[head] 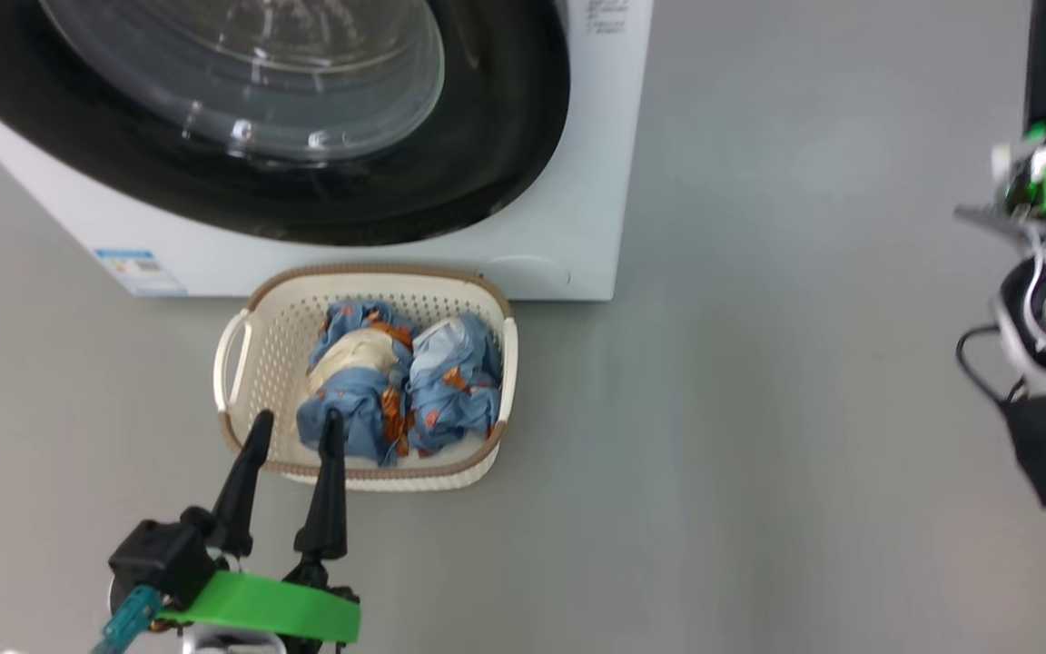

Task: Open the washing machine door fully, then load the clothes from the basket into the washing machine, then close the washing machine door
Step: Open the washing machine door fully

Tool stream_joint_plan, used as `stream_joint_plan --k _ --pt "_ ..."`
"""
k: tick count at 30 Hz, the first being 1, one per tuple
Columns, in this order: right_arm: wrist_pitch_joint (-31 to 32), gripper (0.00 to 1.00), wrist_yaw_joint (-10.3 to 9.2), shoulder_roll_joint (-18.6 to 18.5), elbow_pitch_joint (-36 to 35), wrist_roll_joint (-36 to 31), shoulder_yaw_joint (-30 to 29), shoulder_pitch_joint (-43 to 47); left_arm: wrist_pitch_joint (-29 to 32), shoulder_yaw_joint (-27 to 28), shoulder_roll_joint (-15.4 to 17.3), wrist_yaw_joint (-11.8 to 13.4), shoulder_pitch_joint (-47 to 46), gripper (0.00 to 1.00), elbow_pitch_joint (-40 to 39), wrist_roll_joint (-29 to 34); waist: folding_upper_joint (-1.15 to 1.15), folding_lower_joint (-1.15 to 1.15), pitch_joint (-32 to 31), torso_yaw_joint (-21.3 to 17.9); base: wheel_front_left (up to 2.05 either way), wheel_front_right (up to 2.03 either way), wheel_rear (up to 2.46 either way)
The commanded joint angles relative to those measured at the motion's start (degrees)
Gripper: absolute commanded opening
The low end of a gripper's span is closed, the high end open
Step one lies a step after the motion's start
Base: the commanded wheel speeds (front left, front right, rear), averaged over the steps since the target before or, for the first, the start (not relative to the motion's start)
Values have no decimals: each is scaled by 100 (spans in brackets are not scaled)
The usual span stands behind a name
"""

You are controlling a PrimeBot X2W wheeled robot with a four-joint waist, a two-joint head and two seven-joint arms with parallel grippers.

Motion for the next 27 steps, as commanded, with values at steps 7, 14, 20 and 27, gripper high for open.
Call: stream_joint_plan --k 7,14,20,27 --pt "810 0 33 -317 -169 758 271 -968 -61 6 -10 3 -506 100 -241 -137 0 0 687 413 0 0 0" --pt "1806 0 33 -415 173 1063 397 -1508 -61 -110 -34 3 -705 100 -228 -231 0 0 969 654 0 0 0" --pt "2842 0 33 -439 772 1161 561 -2030 -61 -214 -40 3 -841 100 -261 -469 0 0 1199 875 0 0 0" --pt "3720 0 33 -281 1339 1165 768 -2670 -61 -342 -41 3 -970 100 -319 -674 0 0 1464 1064 0 0 0"
